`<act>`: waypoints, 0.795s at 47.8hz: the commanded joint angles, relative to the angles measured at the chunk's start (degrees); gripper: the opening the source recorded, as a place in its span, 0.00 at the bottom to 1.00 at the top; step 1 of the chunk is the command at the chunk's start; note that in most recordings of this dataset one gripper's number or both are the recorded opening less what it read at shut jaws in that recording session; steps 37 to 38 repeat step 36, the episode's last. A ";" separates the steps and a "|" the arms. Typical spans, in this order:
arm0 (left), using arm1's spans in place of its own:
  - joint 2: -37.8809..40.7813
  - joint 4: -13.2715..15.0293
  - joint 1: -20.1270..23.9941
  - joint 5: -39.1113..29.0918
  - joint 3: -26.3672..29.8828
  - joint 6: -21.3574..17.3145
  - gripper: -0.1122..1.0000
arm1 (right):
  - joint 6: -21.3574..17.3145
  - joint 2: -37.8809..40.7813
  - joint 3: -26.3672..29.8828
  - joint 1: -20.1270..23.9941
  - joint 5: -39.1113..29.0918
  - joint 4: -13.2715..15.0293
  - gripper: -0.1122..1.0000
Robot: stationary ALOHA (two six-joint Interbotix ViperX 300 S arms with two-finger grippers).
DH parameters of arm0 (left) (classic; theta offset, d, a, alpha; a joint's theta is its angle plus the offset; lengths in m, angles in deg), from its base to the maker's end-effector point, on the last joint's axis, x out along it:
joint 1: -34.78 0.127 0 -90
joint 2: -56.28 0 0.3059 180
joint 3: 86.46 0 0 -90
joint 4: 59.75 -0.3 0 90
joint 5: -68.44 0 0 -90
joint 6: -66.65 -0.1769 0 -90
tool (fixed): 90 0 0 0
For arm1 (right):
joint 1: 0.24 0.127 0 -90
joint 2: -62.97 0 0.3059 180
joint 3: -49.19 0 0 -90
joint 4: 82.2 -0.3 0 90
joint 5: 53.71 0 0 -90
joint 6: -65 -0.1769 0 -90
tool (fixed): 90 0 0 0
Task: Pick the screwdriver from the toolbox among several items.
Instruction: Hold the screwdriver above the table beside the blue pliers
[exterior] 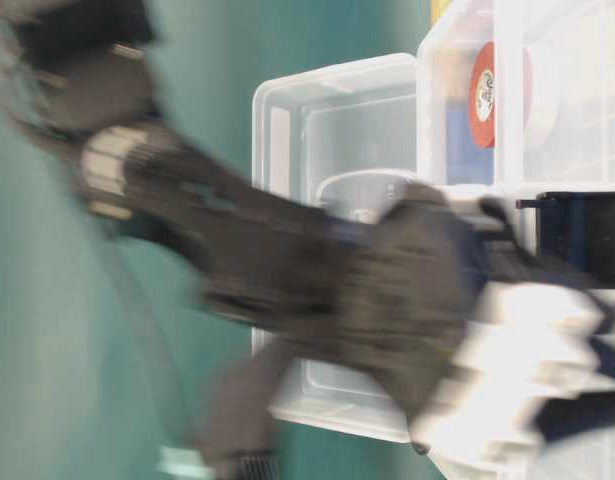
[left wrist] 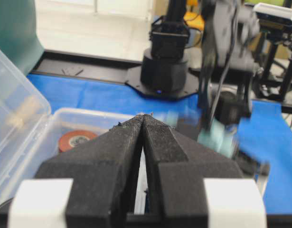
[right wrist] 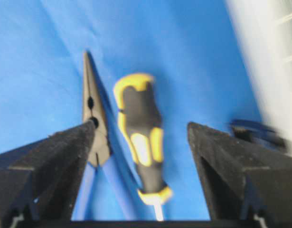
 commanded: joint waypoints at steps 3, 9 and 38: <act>-0.26 0.09 0.18 -0.62 0.70 0.00 0.10 | -0.53 -9.58 1.05 1.32 -4.48 5.71 0.79; -0.70 0.09 0.18 -1.14 0.79 0.00 0.10 | -0.97 -15.73 -1.14 2.90 -7.56 11.51 0.79; -0.53 0.09 0.18 -1.49 0.53 0.09 0.10 | -3.34 -46.58 -36.56 0.97 18.63 23.03 0.79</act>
